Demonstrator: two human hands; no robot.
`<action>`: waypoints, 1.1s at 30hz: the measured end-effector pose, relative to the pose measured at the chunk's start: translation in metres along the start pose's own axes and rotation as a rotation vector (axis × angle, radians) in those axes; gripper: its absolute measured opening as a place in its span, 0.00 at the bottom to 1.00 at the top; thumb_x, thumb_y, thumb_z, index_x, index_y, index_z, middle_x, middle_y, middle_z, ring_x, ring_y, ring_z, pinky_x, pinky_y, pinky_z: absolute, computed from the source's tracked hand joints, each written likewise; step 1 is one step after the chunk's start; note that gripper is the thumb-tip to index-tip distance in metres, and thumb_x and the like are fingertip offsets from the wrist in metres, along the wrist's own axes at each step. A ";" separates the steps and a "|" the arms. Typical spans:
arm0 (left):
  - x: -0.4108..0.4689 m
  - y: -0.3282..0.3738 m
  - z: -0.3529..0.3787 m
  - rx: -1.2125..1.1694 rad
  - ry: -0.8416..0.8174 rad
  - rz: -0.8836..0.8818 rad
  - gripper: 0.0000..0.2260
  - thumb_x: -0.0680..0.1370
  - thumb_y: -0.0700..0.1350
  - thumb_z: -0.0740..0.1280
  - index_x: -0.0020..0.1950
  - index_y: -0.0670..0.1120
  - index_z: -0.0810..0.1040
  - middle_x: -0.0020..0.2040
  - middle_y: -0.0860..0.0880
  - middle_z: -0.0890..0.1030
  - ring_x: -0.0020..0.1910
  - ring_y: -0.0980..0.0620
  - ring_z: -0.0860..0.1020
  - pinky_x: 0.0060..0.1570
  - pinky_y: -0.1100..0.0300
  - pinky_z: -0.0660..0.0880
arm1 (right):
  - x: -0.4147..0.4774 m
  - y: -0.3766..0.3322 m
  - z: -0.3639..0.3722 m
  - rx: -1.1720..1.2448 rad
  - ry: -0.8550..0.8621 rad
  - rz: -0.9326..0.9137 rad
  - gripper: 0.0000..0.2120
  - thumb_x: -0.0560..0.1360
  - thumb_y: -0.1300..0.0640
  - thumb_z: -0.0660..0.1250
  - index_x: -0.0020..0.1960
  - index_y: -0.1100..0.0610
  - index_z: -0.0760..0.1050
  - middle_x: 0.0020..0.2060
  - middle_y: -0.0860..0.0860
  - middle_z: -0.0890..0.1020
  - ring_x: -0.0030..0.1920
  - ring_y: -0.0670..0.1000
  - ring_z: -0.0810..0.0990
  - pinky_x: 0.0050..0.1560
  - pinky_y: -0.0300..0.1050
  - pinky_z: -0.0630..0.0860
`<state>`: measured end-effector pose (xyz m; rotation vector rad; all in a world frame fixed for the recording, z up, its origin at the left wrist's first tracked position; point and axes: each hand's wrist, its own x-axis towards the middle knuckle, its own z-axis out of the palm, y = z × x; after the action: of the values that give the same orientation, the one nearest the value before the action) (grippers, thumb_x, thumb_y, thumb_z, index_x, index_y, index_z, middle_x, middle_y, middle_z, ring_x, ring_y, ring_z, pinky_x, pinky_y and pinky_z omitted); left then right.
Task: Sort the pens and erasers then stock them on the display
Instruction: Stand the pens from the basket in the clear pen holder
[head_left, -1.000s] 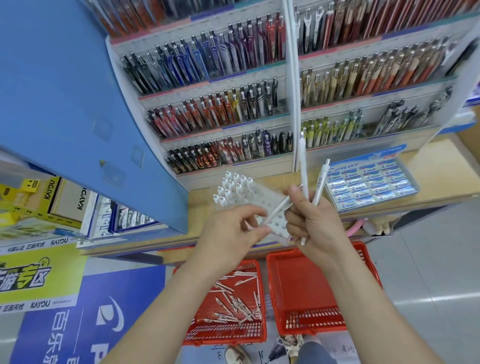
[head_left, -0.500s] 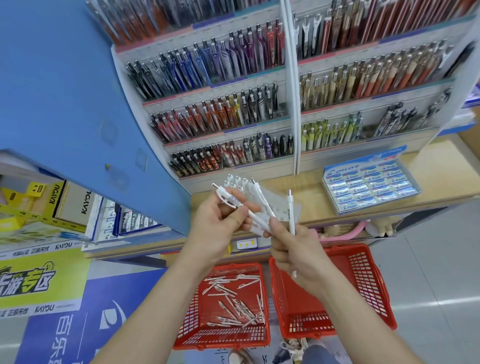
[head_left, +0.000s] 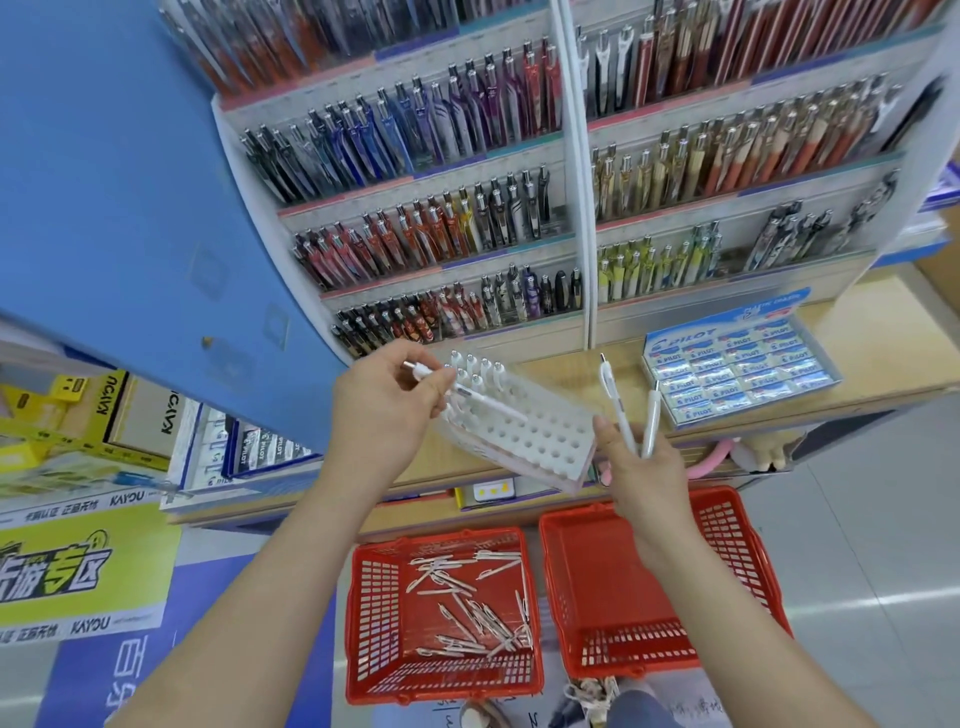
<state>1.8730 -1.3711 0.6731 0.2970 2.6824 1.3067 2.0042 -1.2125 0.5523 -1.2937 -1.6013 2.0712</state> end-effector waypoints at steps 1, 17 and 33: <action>0.003 0.000 0.003 0.064 -0.018 0.035 0.06 0.73 0.44 0.72 0.38 0.52 0.78 0.31 0.50 0.81 0.32 0.51 0.81 0.37 0.53 0.80 | 0.001 0.002 0.002 0.041 -0.019 0.055 0.16 0.69 0.41 0.73 0.41 0.53 0.75 0.28 0.44 0.75 0.26 0.41 0.70 0.26 0.35 0.65; 0.032 0.000 0.048 0.555 -0.147 0.436 0.07 0.77 0.48 0.66 0.48 0.45 0.77 0.42 0.50 0.78 0.40 0.52 0.72 0.39 0.59 0.64 | 0.011 0.010 0.006 0.022 0.005 0.030 0.16 0.70 0.47 0.73 0.51 0.57 0.80 0.35 0.51 0.81 0.28 0.44 0.72 0.30 0.38 0.66; 0.046 0.009 0.055 0.638 -0.244 0.401 0.09 0.78 0.46 0.64 0.55 0.47 0.80 0.49 0.48 0.83 0.50 0.48 0.79 0.51 0.55 0.75 | 0.008 0.003 0.003 0.000 -0.004 0.016 0.17 0.69 0.46 0.74 0.52 0.57 0.80 0.38 0.51 0.81 0.40 0.48 0.80 0.39 0.41 0.74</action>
<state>1.8413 -1.3123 0.6447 1.0287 2.8228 0.3824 1.9985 -1.2109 0.5460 -1.3077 -1.5979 2.0841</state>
